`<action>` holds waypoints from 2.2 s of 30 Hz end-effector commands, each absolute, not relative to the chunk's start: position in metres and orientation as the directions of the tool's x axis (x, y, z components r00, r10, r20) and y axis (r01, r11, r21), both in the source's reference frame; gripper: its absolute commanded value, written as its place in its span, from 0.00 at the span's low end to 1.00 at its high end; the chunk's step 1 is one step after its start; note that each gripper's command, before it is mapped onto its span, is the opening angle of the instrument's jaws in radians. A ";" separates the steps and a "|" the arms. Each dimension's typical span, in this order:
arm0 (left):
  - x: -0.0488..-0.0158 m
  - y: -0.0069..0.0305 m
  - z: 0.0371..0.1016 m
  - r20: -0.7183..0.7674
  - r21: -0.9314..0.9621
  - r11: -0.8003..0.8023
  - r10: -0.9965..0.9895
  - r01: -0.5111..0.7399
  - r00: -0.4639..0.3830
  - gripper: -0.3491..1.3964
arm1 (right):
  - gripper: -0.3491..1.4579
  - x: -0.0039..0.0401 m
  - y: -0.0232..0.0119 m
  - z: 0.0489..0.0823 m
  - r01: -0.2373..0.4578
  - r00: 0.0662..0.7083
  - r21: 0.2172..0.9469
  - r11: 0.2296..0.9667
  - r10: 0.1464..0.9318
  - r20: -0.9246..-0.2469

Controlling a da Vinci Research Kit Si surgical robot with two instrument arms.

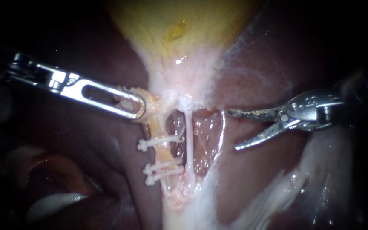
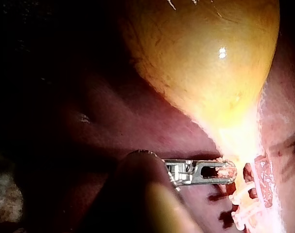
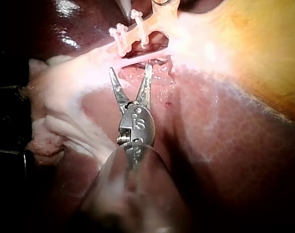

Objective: Go to the cutting position left tube

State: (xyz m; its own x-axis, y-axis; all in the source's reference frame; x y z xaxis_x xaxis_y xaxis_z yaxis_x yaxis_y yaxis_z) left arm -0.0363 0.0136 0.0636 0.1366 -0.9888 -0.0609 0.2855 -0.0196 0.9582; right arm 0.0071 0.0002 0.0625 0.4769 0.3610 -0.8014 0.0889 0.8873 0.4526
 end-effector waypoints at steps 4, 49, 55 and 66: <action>-0.0361 0.0136 0.0629 -0.063 0.959 -0.023 -0.989 0.283 0.131 0.00 | 0.99 0.0073 0.0002 0.0626 0.091 0.477 0.454 0.887 0.361 -0.801; -0.0367 0.0131 0.0624 -0.062 0.958 -0.024 -0.990 0.285 0.126 0.00 | 0.99 0.0193 -0.0077 0.0744 0.176 0.550 0.555 0.813 0.386 -0.741; -0.0367 0.0131 0.0624 -0.062 0.958 -0.024 -0.990 0.285 0.126 0.00 | 0.98 0.0202 -0.0077 0.0745 0.184 0.552 0.567 0.803 0.392 -0.736; -0.0370 0.0132 0.0624 -0.062 0.958 -0.024 -0.990 0.286 0.125 0.00 | 0.97 0.0215 -0.0078 0.0746 0.231 0.509 0.636 0.737 0.465 -0.724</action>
